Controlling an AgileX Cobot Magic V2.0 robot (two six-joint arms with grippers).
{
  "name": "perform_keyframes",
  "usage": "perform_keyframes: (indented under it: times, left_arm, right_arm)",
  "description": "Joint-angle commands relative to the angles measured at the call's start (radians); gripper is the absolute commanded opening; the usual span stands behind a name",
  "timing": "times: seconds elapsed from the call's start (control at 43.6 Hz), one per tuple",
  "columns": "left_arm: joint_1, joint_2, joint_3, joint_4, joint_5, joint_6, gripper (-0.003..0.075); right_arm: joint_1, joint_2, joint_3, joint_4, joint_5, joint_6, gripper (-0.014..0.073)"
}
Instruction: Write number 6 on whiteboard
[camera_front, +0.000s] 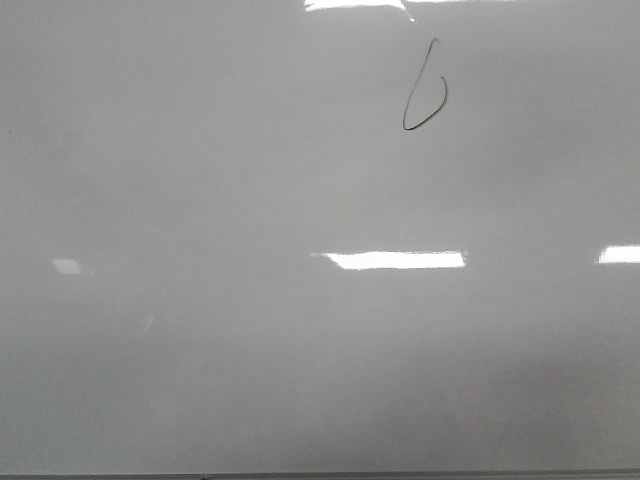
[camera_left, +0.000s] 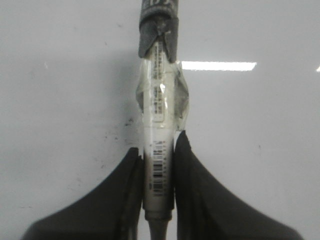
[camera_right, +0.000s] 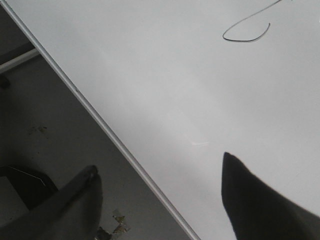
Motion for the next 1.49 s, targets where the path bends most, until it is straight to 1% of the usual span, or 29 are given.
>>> perform_keyframes:
  times: [0.0,0.023,0.16,0.252,0.321,0.367,0.458,0.55,0.596,0.71,0.825,0.894,0.963,1.008,1.123,1.215,1.26,1.375,1.421,1.467]
  left_arm:
    - [0.002,0.034,-0.032,-0.041,-0.1,0.018,0.0097]
    - [0.004,0.072,-0.034,-0.073,-0.131,0.055,0.0097]
    - [0.004,0.13,-0.034,-0.147,-0.184,0.156,0.0097]
    - [0.004,0.162,-0.035,-0.171,-0.205,0.176,0.0101]
    - [0.004,0.185,-0.039,-0.171,-0.23,0.176,0.012]
    - [0.004,0.197,-0.045,-0.171,-0.239,0.176,0.0145]
    - [0.004,0.227,-0.047,-0.169,-0.251,0.176,0.0241]
    - [0.004,0.248,-0.05,-0.169,-0.261,0.176,0.0321]
    - [0.004,0.248,-0.051,-0.169,-0.263,0.176,0.034]
    - [0.004,0.229,-0.059,-0.168,-0.264,0.176,0.0341]
    - [0.004,0.166,-0.062,-0.165,-0.211,0.176,0.0341]
    - [0.004,0.115,-0.064,-0.135,-0.176,0.176,0.034]
    - [0.002,0.064,-0.073,-0.086,-0.115,0.176,0.034]
    - [-0.004,0.02,-0.084,-0.064,-0.047,0.173,0.034]
    - [-0.028,-0.091,-0.113,-0.062,0.12,0.171,0.0338]
    - [-0.076,-0.189,-0.137,-0.062,0.273,0.168,0.0336]
    - [-0.12,-0.242,-0.158,-0.062,0.374,0.168,0.0336]
    - [-0.261,-0.346,-0.215,-0.066,0.638,0.172,0.0336]
    - [-0.315,-0.38,-0.244,-0.072,0.755,0.176,0.0336]
    - [-0.38,-0.399,-0.283,-0.099,0.867,0.176,0.0336]
  right_arm:
    - [-0.005,-0.006,-0.027,0.024,-0.052,0.003,0.0528]
    - [-0.005,-0.006,-0.027,0.025,-0.052,0.003,0.0528]
    - [-0.005,-0.006,-0.027,0.026,-0.05,0.003,0.0528]
    - [-0.005,-0.006,-0.027,0.027,-0.046,0.003,0.0528]
    - [-0.005,-0.006,-0.027,0.027,-0.045,0.003,0.0528]
    - [-0.005,-0.006,-0.027,0.027,-0.045,0.003,0.0528]
    - [-0.005,-0.006,-0.027,0.027,-0.045,0.003,0.0528]
    - [-0.005,-0.006,-0.027,0.027,-0.046,0.003,0.0528]
    - [-0.005,-0.006,-0.027,0.027,-0.046,0.003,0.0528]
    - [-0.005,-0.006,-0.029,0.027,-0.058,0.003,0.0528]
    - [-0.005,-0.015,-0.047,0.027,-0.051,0.022,0.0528]
    - [-0.005,-0.025,-0.065,0.026,-0.048,0.056,0.0528]
    - [-0.005,-0.037,-0.083,0.012,-0.044,0.131,0.0528]
    - [-0.005,-0.045,-0.1,-0.005,-0.041,0.202,0.0528]
    - [-0.005,-0.06,-0.135,-0.079,-0.007,0.366,0.0528]
    - [-0.005,-0.068,-0.165,-0.157,0.033,0.492,0.0528]
    - [-0.005,-0.068,-0.181,-0.209,0.071,0.572,0.0528]
    - [-0.005,-0.069,-0.199,-0.327,0.146,0.697,0.0528]
    - [-0.005,-0.07,-0.199,-0.365,0.169,0.724,0.0528]
    - [-0.005,-0.071,-0.199,-0.371,0.186,0.736,0.0528]
